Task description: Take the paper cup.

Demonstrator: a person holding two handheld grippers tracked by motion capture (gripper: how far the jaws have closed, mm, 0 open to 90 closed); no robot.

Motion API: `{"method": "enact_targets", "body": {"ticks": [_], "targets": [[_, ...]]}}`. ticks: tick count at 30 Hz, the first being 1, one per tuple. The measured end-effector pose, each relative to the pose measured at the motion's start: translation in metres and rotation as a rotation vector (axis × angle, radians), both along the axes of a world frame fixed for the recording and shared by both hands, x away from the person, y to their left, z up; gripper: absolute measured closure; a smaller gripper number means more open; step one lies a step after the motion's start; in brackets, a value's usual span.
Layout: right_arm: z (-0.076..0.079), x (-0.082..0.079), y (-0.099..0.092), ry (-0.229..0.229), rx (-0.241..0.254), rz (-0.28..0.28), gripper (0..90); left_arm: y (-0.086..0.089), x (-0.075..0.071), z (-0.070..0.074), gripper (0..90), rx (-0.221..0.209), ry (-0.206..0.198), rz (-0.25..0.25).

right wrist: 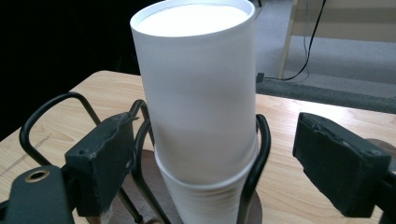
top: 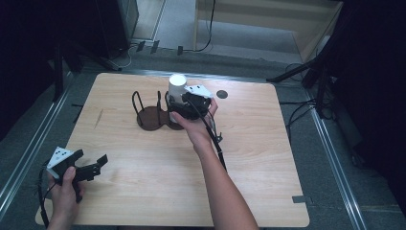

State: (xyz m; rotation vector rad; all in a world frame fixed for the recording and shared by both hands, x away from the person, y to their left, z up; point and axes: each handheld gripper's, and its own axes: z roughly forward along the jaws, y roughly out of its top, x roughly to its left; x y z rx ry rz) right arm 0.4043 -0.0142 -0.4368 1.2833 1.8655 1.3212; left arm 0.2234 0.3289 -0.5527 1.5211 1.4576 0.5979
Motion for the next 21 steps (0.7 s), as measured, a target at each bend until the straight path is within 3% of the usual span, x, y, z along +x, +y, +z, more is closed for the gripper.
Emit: {"method": "enact_targets", "body": {"ticks": [7,12,17,21], "targets": [[0.003,0.008,0.012,-0.007,-0.002,0.012,13.0,0.0,0.0,0.0,0.0,-0.001,0.001,-0.003],[0.003,0.014,0.018,0.005,-0.009,-0.004,13.1,0.0,0.0,0.0,0.0,-0.001,0.002,-0.004],[0.001,0.021,0.028,0.003,-0.047,-0.019,15.4,0.0,0.0,0.0,0.0,-0.003,0.002,-0.006],[0.0,0.027,0.028,0.012,-0.03,-0.04,19.5,0.0,0.001,0.0,0.0,-0.004,0.001,-0.009]]}}
